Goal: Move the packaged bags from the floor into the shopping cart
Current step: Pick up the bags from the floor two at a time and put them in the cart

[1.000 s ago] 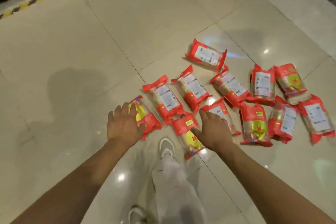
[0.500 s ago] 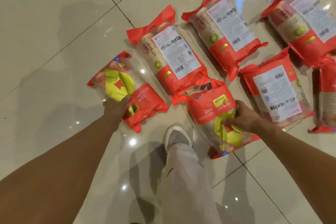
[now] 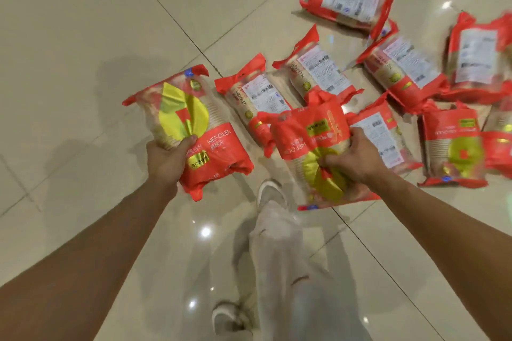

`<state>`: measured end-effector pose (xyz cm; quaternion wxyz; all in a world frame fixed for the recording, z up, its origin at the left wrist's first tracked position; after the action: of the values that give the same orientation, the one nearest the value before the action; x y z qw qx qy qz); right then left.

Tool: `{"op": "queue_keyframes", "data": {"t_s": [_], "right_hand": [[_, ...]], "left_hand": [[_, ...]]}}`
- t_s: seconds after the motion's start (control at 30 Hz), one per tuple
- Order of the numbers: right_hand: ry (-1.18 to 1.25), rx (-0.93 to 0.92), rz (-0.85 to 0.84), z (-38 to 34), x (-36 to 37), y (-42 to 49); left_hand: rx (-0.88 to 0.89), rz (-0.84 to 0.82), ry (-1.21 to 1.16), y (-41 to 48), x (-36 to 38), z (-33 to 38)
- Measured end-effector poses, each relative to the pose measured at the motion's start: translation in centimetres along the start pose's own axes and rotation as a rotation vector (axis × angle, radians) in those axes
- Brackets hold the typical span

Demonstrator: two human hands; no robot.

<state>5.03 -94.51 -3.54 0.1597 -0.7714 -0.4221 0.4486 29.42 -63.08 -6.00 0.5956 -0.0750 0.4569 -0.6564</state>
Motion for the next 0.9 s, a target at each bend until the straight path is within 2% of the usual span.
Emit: {"op": "queue_keyframes", "data": {"t_s": [0.23, 0.37, 0.47, 0.57, 0.67, 0.9], "right_hand": [[0.258, -0.248, 0.114, -22.0, -12.7, -23.1], [0.386, -0.386, 0.145, -31.0, -18.4, -36.5], [0.404, -0.515, 0.091, -36.5, -21.1, -44.8], [0.398, -0.652, 0.017, -40.8, -22.5, -51.4], [0.364, -0.792, -0.110, -43.5, -22.3, -56.7], [0.213, -1.022, -0.564, -42.9, -16.7, -70.6]], "left_hand": [[0.283, 0.056, -0.075, -26.5, -18.1, 16.9], [0.404, 0.109, -0.131, -40.3, -30.3, 22.1], [0.495, 0.216, -0.166, -49.6, -38.5, 23.5], [0.541, 0.358, -0.211, -57.9, -44.6, 22.7], [0.524, 0.538, -0.279, -65.7, -48.8, 18.7], [0.334, 0.920, -0.498, -83.7, -52.9, 1.8]]}}
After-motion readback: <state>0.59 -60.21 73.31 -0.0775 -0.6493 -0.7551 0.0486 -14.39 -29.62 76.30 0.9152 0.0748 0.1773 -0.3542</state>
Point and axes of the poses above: each hand's wrist, its own y-axis towards the middle knuckle, its own x-axis out of the palm, z = x × y, the point moved 3 cm from there along y, towards the middle knuckle, and after that the axes turned 5 degrees about -x, right-handed, at the moved point
